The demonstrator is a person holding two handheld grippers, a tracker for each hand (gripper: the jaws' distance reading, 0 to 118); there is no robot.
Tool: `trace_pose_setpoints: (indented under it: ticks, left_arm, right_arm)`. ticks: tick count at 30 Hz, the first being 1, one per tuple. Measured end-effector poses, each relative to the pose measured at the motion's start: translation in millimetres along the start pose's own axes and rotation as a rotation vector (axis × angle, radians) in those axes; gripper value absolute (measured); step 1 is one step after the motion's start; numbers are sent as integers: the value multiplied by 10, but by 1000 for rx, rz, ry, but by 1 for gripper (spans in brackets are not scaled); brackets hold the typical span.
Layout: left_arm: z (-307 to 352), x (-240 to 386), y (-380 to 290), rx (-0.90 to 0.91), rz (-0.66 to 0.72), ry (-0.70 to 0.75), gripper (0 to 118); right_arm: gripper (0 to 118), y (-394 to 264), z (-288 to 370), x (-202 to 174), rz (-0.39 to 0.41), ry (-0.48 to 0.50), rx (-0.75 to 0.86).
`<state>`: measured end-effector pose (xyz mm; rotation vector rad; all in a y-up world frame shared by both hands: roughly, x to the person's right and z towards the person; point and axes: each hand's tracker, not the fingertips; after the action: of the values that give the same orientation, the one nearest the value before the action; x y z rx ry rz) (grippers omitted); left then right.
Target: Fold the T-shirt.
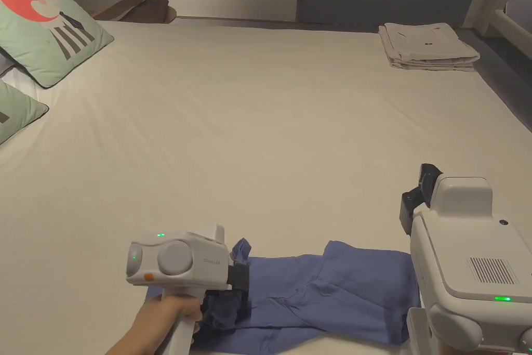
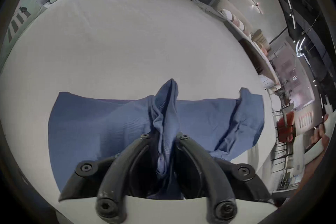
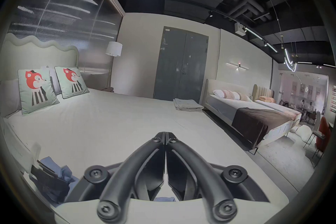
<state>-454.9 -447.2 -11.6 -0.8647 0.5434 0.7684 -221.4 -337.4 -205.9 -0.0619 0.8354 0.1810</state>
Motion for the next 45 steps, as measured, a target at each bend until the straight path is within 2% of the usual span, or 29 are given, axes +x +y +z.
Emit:
trace_pose_setpoints:
  ticks: [1, 2, 3, 4, 8, 12, 13, 14, 15, 16, 17, 21, 26, 31, 36, 43, 45]
  left_arm:
    - [2, -15, -15, 1, 5, -8, 59]
    - [21, -13, -18, -7, 19, -49, 79]
    - [49, 34, -21, -2, 40, -80, 98]
    - [83, 45, -25, 12, 51, -103, 111]
    - [414, 1, -17, 185, 35, -137, 110]
    - [735, 0, -139, 463, 9, 6, 109]
    - [760, -28, -178, 509, -7, 47, 108]
    - [770, -60, -216, 548, -29, 87, 100]
    - [788, -63, -245, 559, -53, 140, 80]
    - [761, -69, -265, 557, -70, 188, 36]
    - [712, -96, -285, 534, -80, 227, 0]
    - [544, -192, -376, 466, -52, 162, 0]
    - [249, -69, -594, 373, -151, 201, 0]
    - [38, 88, -765, 296, -141, 150, 0]
    - [-96, 447, -848, 287, -229, 151, 0]
    - [-159, 546, -817, 279, -204, 124, 0]
    - [-41, 469, -749, 259, -156, 73, 0]
  right_arm:
    - [0, 1, 6, 4, 0, -1, -2]
    - [0, -2, 7, 7, 0, -2, -3]
    - [0, -5, 7, 9, 2, -4, -4]
    - [0, -4, 6, 14, 2, -4, -5]
    - [0, -4, 4, 11, -4, -1, -7]
    - [0, -6, -10, -29, -10, 8, -7]
    - [0, -9, -15, -37, -12, 12, -7]
    - [0, -10, -13, -48, -11, 14, -7]
    - [0, -11, -10, -57, -10, 16, -6]
    - [0, -7, -1, -61, -9, 19, -7]
    - [0, -7, 4, -63, -9, 21, -7]
    - [0, -28, -6, -66, -11, 23, -9]
    - [0, -31, 11, -38, -13, 20, -12]
    - [0, -49, 13, 33, -14, 8, -17]
    - [0, -69, 23, 97, -19, -6, -17]
    - [0, -77, 43, 127, -26, -14, -21]
    - [0, -87, 30, 114, -24, -11, -21]
